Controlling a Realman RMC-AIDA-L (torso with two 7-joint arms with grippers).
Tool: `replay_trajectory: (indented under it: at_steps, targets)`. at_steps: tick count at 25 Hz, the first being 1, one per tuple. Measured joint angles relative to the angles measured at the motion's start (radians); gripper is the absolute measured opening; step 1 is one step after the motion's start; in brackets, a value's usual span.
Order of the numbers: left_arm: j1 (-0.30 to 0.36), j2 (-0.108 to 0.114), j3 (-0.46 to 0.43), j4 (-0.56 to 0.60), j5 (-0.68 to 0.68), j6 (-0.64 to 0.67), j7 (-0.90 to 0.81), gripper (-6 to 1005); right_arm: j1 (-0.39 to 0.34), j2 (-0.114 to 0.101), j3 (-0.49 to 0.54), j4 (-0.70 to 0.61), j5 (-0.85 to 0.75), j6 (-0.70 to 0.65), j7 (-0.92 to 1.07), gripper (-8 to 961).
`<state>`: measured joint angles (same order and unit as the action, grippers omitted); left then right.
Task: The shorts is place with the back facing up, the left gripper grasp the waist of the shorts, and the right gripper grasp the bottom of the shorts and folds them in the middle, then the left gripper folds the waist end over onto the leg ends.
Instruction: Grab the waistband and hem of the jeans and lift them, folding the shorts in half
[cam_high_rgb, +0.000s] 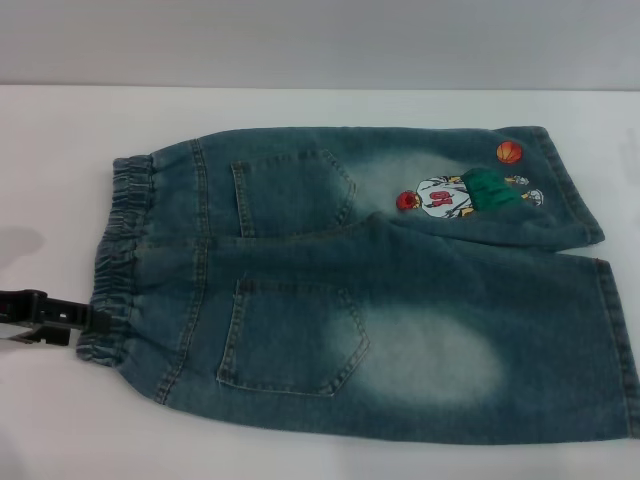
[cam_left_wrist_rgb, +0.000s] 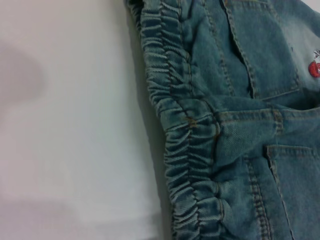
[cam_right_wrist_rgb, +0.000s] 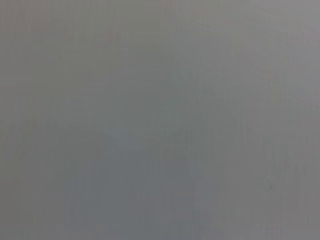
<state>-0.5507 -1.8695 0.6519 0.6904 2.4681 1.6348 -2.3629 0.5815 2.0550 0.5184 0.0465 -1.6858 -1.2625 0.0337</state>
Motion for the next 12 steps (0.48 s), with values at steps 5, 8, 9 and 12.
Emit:
replay_trajectory:
  at_steps: [5,8,9,12]
  targets:
    - [0.000,-0.005,0.000,0.000,0.001,-0.018,0.000,813,0.000,0.000,0.000,0.001,0.000,0.000,0.000,561]
    - [0.000,-0.011,0.000,0.000,0.002,-0.025,0.000,813,0.000,0.000,0.000,0.001,0.000,0.000,0.000,562]
    - [0.000,-0.013,0.000,0.000,0.002,-0.027,0.000,813,0.000,0.000,0.000,0.001,0.000,0.000,0.000,562]
    - [0.000,-0.017,0.000,-0.001,0.002,-0.035,0.002,814,0.000,0.001,0.000,0.000,0.000,0.000,0.000,562]
